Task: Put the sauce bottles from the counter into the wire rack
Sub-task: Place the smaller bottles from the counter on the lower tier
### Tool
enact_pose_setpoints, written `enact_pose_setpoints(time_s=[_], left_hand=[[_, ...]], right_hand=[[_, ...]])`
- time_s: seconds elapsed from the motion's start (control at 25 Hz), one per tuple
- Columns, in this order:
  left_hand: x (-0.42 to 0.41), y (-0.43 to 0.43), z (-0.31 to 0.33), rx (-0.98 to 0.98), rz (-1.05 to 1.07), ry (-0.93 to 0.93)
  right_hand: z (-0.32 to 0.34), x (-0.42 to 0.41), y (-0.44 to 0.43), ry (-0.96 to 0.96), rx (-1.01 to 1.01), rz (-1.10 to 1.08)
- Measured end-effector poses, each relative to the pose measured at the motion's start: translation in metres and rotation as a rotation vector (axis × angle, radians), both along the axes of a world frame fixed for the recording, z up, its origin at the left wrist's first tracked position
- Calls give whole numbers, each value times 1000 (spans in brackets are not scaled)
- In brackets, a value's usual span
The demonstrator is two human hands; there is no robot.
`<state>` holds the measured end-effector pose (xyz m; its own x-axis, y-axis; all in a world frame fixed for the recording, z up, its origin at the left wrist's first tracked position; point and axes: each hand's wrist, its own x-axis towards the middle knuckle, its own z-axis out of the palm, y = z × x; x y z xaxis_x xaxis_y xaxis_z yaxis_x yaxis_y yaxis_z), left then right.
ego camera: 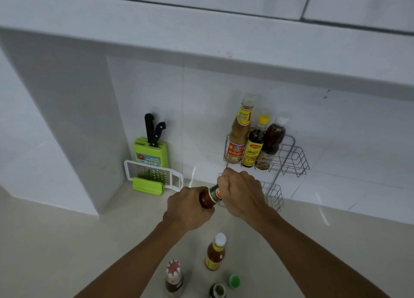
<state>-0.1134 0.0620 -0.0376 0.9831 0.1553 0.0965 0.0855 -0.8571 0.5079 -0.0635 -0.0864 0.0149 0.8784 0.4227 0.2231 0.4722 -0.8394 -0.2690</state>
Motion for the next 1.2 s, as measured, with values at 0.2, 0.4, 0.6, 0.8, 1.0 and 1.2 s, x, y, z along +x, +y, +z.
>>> enact_pose_setpoints(time_s=[0.2,0.4,0.6,0.8,1.0,1.2], left_hand=[[20,-11,6,-247,37,-35],[56,-20,3,-271,-256,19],[96,-2,-54,-461,-238,162],[117,5,-107,-511,-66,511],[127,-12,-118,-558,-51,551],[135,-12,-131,-585,-67,521]], right_hand=[[-10,7,-11,487,790,35],[-39,12,-33,481,822,-51],[-60,37,-52,283,830,-132],[-95,70,-58,232,832,-166],[-116,99,-45,290,728,-124],[-127,125,-34,397,609,-126]])
